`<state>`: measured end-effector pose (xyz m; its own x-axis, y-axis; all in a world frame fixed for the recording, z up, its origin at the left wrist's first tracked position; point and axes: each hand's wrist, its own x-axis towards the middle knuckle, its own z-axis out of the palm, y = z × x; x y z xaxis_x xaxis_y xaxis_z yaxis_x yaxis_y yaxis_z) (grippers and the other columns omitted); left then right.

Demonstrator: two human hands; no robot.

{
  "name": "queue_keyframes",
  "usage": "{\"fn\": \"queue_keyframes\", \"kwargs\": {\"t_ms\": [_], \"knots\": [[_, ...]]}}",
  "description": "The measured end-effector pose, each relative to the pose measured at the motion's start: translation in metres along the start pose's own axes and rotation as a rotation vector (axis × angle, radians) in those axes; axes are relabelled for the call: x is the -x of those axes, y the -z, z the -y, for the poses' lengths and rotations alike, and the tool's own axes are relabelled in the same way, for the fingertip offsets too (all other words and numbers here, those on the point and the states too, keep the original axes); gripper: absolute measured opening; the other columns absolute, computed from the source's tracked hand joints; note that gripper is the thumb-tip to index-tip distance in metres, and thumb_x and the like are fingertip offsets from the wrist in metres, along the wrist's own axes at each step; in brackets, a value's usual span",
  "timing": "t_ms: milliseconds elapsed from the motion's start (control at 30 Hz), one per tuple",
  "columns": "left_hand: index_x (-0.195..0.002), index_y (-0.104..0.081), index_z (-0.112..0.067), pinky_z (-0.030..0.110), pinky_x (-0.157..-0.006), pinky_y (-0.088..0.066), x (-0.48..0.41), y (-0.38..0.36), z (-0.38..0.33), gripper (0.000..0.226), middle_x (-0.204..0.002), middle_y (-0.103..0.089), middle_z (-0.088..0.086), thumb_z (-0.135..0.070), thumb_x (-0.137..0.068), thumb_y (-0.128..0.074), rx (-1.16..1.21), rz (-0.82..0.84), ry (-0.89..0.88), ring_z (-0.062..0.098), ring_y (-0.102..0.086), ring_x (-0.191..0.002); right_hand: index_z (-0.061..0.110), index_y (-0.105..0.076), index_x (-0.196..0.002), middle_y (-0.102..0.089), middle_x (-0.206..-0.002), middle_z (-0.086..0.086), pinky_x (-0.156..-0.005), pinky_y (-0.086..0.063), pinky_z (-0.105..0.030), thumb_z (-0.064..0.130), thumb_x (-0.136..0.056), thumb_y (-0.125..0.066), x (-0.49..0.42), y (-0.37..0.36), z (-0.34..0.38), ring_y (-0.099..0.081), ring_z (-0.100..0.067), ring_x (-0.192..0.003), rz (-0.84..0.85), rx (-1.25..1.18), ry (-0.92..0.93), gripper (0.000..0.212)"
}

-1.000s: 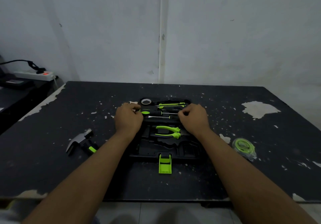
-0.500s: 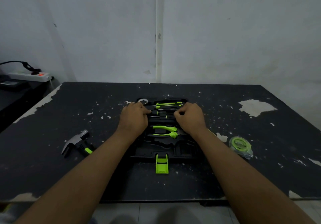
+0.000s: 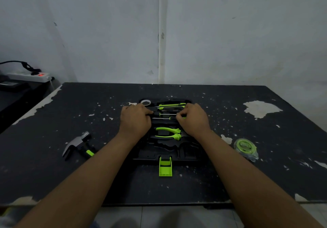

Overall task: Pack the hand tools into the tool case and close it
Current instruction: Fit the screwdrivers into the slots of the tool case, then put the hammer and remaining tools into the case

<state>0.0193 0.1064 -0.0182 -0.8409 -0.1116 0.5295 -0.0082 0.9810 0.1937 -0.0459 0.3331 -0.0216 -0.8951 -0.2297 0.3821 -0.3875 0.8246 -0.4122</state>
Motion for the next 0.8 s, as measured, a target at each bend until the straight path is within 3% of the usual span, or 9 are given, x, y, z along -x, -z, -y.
{"fn": "queue_keyframes", "kwargs": {"t_ms": [467, 667, 800], "knots": [[-0.097, -0.083, -0.034, 0.041, -0.082, -0.046, -0.008, -0.001, 0.006, 0.03, -0.099, -0.072, -0.007, -0.021, -0.084, -0.06, -0.012, 0.041, -0.045, 0.026, -0.069, -0.09, 0.02, -0.075, -0.07, -0.052, -0.079, 0.008, -0.067, -0.034, -0.031, 0.04, -0.091, -0.059, -0.002, 0.002, 0.006, -0.046, -0.02, -0.085, 0.022, 0.068, -0.015, 0.033], [-0.099, -0.082, -0.034, 0.042, -0.082, -0.054, -0.005, 0.003, 0.007, 0.031, -0.1, -0.073, -0.007, -0.022, -0.082, -0.06, 0.036, 0.072, -0.033, 0.027, -0.069, -0.092, 0.023, -0.073, -0.068, -0.056, -0.083, 0.008, -0.068, -0.039, -0.032, 0.043, -0.091, -0.058, 0.002, 0.007, 0.013, -0.051, -0.022, -0.088, 0.033, 0.13, -0.011, 0.034], [-0.112, -0.08, -0.037, 0.044, -0.09, -0.056, -0.004, 0.019, 0.012, 0.034, -0.114, -0.075, -0.008, -0.025, -0.089, -0.058, 0.096, 0.163, -0.053, 0.023, -0.069, -0.104, 0.028, -0.071, -0.066, -0.066, -0.08, 0.006, -0.067, -0.042, -0.032, 0.049, -0.087, -0.061, 0.004, 0.014, 0.019, -0.059, -0.024, -0.093, 0.03, 0.147, -0.094, 0.031]]}}
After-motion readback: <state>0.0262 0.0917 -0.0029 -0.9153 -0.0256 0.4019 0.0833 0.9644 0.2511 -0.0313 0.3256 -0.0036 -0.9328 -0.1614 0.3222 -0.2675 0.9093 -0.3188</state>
